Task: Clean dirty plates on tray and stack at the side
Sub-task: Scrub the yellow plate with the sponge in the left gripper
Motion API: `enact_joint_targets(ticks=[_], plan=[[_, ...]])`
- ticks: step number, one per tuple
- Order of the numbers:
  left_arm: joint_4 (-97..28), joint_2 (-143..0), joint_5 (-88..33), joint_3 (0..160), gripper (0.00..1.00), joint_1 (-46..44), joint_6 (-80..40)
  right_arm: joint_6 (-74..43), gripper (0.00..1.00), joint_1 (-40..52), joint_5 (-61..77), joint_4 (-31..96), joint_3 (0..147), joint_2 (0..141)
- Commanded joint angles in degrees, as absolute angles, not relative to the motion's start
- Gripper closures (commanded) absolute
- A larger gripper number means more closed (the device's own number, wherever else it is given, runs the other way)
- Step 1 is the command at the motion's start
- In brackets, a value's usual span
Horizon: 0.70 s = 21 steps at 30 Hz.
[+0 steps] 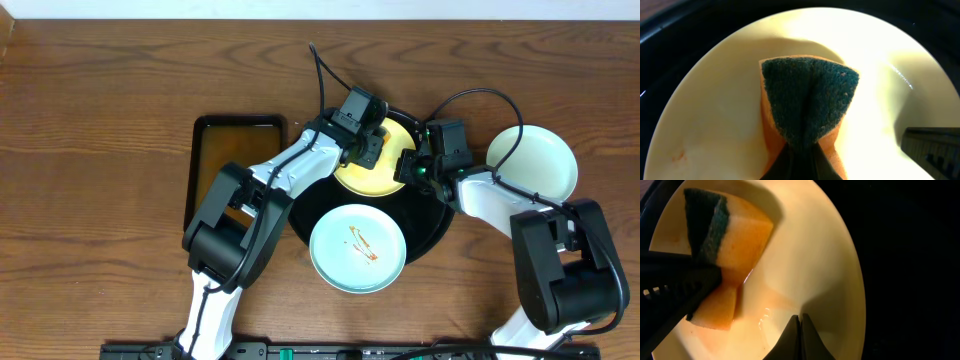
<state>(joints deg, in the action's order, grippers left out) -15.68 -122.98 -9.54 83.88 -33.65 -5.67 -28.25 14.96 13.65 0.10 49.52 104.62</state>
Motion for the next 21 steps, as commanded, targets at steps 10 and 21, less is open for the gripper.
enact_joint_targets(ticks=[10, 21], plan=[[-30.55, -125.56, 10.00, 88.25, 0.93, -34.02, -4.97, -28.71, 0.99, 15.46, 12.93, 1.52, 49.01, 105.89], [-30.44, -117.82, -4.73, 90.67, 0.93, -34.04, -12.58, -28.69, 0.99, 15.46, 12.93, 1.93, 49.01, 105.89]])
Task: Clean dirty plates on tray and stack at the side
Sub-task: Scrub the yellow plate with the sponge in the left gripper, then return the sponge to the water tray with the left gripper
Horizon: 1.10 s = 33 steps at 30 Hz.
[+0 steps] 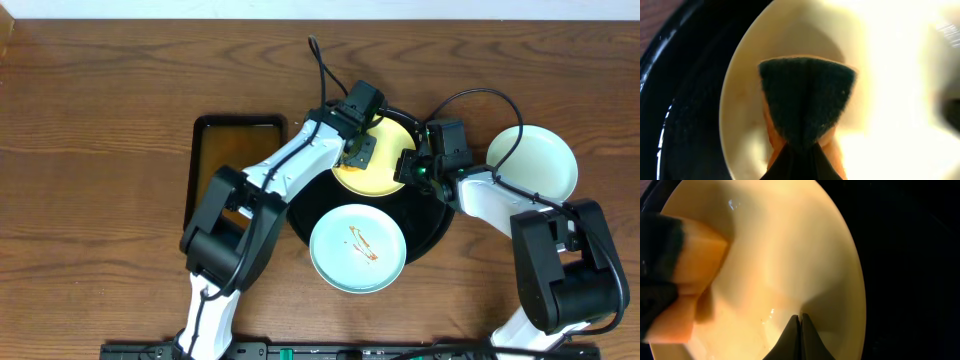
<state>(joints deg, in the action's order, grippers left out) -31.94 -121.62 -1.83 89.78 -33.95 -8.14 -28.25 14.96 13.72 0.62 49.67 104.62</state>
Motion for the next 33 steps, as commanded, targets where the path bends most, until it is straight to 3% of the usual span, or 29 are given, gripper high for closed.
enact_joint_targets(ticks=[1, 6, 12, 22, 33], plan=[[-29.34, -117.89, -4.75, 90.61, 0.93, -34.04, -14.28, -28.69, 0.99, 15.46, 12.93, 1.93, 49.01, 105.89], [-25.04, -120.22, -12.71, 89.84, 0.93, -34.22, -18.79, -28.69, 0.99, 15.46, 12.93, 1.93, 49.01, 105.89], [-25.08, -124.22, -12.53, 89.84, 0.93, -34.20, -19.33, -28.69, 0.99, 15.46, 12.95, 1.98, 49.01, 105.89], [-26.94, -126.61, 2.42, 89.73, 0.93, -32.42, -17.67, -28.69, 0.99, 15.46, 12.95, 1.98, 49.01, 105.89], [-30.92, -122.91, 1.93, 89.78, 0.93, -26.39, -15.75, -28.71, 0.99, 15.46, 12.93, 1.96, 49.01, 105.89]])
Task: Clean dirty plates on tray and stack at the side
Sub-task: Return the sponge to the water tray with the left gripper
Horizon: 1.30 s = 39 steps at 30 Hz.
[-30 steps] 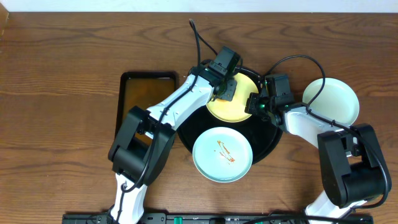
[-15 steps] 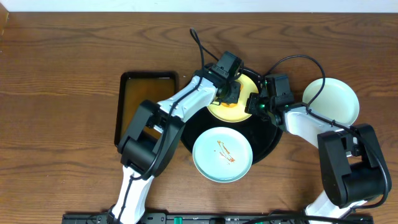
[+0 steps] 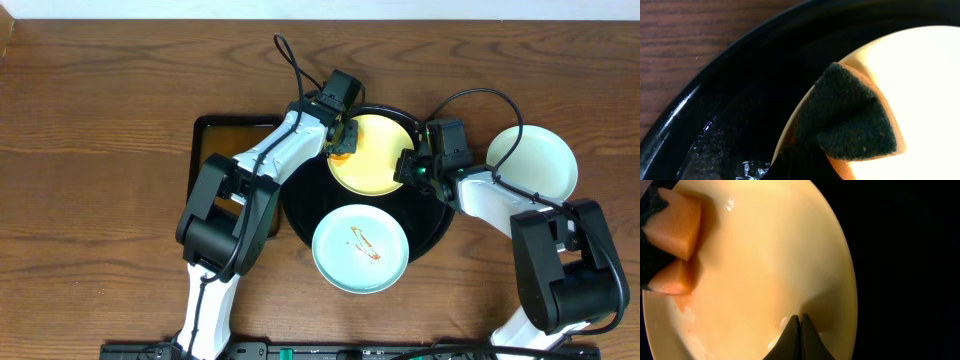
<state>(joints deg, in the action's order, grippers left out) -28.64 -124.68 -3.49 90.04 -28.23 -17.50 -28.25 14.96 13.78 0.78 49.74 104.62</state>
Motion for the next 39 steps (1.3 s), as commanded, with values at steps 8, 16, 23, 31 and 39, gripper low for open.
enact_joint_targets(ticks=[8, 16, 23, 31, 39], plan=[[-39.46, -108.36, 2.24, 89.78, 0.92, -25.71, -15.68, -28.69, 0.98, 15.40, 12.93, 1.91, 49.01, 105.89], [-49.52, -105.12, 2.61, 89.73, 0.93, -15.88, -17.32, -23.24, 0.72, 14.57, 10.35, 8.84, 50.83, 96.12], [-50.85, -105.12, -2.31, 89.03, 0.93, -6.44, -17.87, -22.63, 0.71, 13.43, 6.55, 17.50, 51.31, 92.68], [-51.18, -105.12, -4.08, 87.35, 0.93, -5.96, -17.91, -22.61, 0.73, 13.41, 5.52, 19.29, 51.29, 100.97], [-51.83, -105.12, -4.10, 87.33, 0.92, -5.96, -18.13, -25.23, 0.99, 13.41, 11.25, 10.83, 51.31, 103.74]])
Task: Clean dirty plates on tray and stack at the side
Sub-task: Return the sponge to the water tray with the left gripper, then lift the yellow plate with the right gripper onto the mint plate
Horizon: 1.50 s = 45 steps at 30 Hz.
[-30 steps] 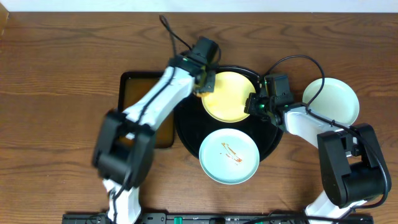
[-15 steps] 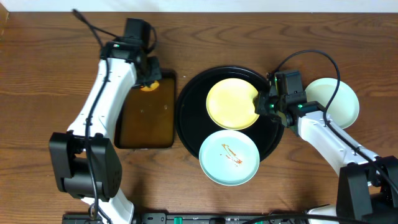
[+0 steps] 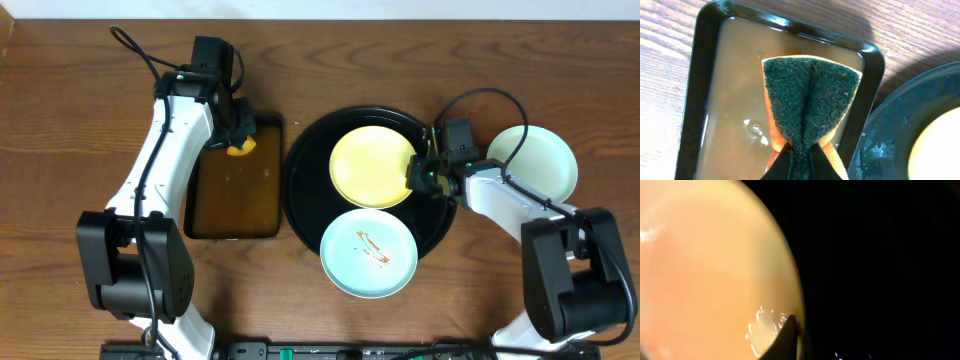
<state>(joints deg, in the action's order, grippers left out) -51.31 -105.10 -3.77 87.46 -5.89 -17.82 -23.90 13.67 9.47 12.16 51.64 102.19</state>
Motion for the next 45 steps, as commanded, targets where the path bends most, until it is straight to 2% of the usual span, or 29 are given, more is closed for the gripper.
enact_joint_targets(ticks=[1, 12, 17, 25, 30, 33, 36, 41, 45], plan=[[-51.83, -105.12, -4.10, 87.33, 0.93, -5.96, -18.13, -26.09, 0.99, 13.34, 11.44, 10.00, 51.31, 103.74], [-51.81, -105.12, -4.10, 87.33, 0.92, -5.96, -18.13, -28.21, 0.99, 10.66, 22.85, 1.61, 51.33, 103.66], [-51.79, -105.12, -4.10, 87.33, 0.92, -5.96, -18.11, -22.96, 0.99, 10.52, 22.15, 1.72, 51.33, 101.45], [-51.75, -105.12, -4.08, 87.33, 0.93, -5.96, -17.69, -16.16, 0.99, 10.72, 3.16, 8.99, 51.35, 88.97], [-50.35, -105.25, -4.08, 86.50, 0.93, -5.82, -10.96, -8.62, 0.99, 13.74, -12.43, 11.92, 51.35, 82.61], [-49.91, -105.43, -4.08, 85.27, 0.93, -5.80, -10.96, -3.44, 0.99, 16.67, -19.40, 11.94, 51.35, 81.56], [-49.84, -105.56, -4.01, 84.68, 0.93, -5.78, -10.96, 1.76, 0.99, 23.42, -31.57, 10.87, 51.86, 81.30], [-49.84, -105.56, -4.01, 84.68, 0.93, -5.80, -10.96, 8.97, 0.99, 31.07, -42.04, 10.46, 54.13, 81.32], [-49.87, -105.56, -4.01, 84.68, 0.93, -5.80, -10.96, 17.89, 0.99, 37.15, -53.47, 4.80, 54.33, 81.32]])
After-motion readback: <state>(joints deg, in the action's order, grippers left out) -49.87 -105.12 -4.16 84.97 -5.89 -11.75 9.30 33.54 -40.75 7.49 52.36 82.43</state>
